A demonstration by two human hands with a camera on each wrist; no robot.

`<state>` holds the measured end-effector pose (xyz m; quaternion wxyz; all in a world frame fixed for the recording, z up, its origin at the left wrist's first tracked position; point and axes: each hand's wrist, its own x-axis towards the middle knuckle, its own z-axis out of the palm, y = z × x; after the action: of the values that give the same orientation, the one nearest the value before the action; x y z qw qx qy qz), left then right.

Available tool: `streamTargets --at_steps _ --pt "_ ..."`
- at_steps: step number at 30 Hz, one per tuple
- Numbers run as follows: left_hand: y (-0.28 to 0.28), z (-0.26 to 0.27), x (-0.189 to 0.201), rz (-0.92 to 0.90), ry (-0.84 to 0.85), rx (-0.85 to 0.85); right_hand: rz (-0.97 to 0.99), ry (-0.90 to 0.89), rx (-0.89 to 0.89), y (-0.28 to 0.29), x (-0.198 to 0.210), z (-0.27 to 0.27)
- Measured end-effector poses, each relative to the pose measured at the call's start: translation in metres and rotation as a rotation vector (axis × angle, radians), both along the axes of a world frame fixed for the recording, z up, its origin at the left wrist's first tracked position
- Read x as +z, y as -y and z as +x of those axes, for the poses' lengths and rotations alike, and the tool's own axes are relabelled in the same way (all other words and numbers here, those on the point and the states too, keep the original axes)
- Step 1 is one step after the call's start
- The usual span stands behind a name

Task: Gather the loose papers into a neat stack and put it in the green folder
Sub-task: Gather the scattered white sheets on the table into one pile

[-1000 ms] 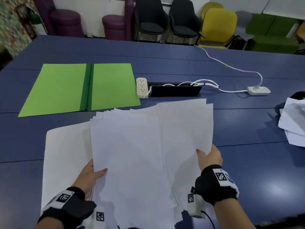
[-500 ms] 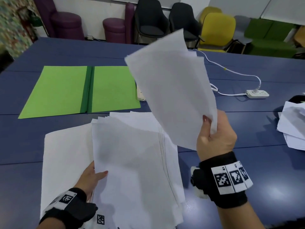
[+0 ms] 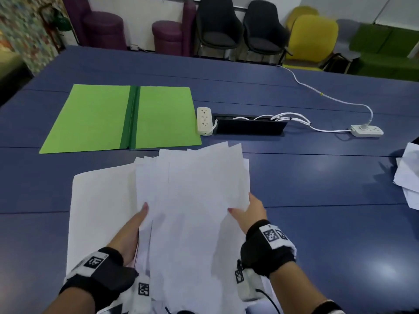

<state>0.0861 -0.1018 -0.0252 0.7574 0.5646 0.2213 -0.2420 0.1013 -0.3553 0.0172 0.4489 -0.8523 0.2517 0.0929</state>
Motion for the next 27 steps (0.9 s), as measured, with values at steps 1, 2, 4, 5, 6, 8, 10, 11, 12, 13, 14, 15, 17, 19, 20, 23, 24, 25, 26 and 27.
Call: streamTargets --at_steps 1,2,4,5,6,8,10,11,12,13,14,15,17,19,20,23,24,25,26,27 --pt "-0.002 0.000 -0.005 0.109 0.073 -0.043 0.008 -0.031 0.023 -0.002 -0.005 -0.002" --pt "0.001 0.001 -0.005 0.212 0.119 -0.076 0.026 -0.061 0.034 -0.005 -0.009 -0.004" --pt "0.004 0.002 -0.011 0.324 0.166 -0.064 0.071 -0.092 0.016 -0.010 -0.017 -0.007" --pt "0.005 0.002 -0.012 0.327 0.172 -0.048 0.077 -0.080 -0.011 -0.010 -0.022 -0.007" --pt "0.007 0.001 -0.011 0.311 0.185 -0.037 0.073 -0.059 -0.051 -0.006 -0.028 -0.007" --pt "0.006 -0.001 -0.006 0.227 0.223 -0.052 0.097 0.006 -0.162 0.005 -0.038 -0.005" --pt "0.004 -0.001 0.002 0.148 0.253 -0.091 0.289 0.054 -0.257 0.019 -0.039 -0.004" --pt "0.003 -0.001 0.006 0.097 0.263 -0.112 0.426 0.072 -0.266 0.026 -0.040 -0.005" --pt "0.003 -0.001 0.011 0.042 0.271 -0.134 0.559 0.081 -0.265 0.034 -0.041 -0.004" --pt "0.003 0.000 0.011 -0.001 0.271 -0.154 0.658 0.077 -0.246 0.039 -0.041 -0.005" --pt "0.004 0.000 0.013 -0.022 0.267 -0.166 0.740 0.078 -0.205 0.042 -0.040 -0.005" --pt "0.004 0.001 0.011 -0.030 0.262 -0.171 0.808 0.066 -0.160 0.044 -0.040 -0.006" --pt "0.004 0.003 0.010 -0.036 0.254 -0.179 0.864 0.066 -0.108 0.043 -0.036 -0.008" --pt "0.004 0.004 0.008 -0.017 0.252 -0.188 0.800 0.087 -0.095 0.040 -0.035 -0.008" --pt "0.004 0.005 0.007 -0.010 0.258 -0.195 0.742 0.088 -0.086 0.039 -0.034 -0.008" --pt "0.001 0.009 0.001 0.083 0.286 -0.219 0.690 0.104 -0.142 0.040 -0.040 -0.010" --pt "-0.002 0.010 -0.001 0.162 0.307 -0.199 0.682 0.110 -0.163 0.042 -0.041 -0.011" --pt "-0.008 0.012 -0.005 0.302 0.321 -0.142 0.669 0.117 -0.174 0.043 -0.043 -0.012" --pt "-0.017 0.014 -0.010 0.492 0.323 -0.051 0.664 0.120 -0.174 0.043 -0.044 -0.013" --pt "-0.028 0.017 -0.014 0.724 0.297 0.058 0.660 0.123 -0.170 0.044 -0.046 -0.014"
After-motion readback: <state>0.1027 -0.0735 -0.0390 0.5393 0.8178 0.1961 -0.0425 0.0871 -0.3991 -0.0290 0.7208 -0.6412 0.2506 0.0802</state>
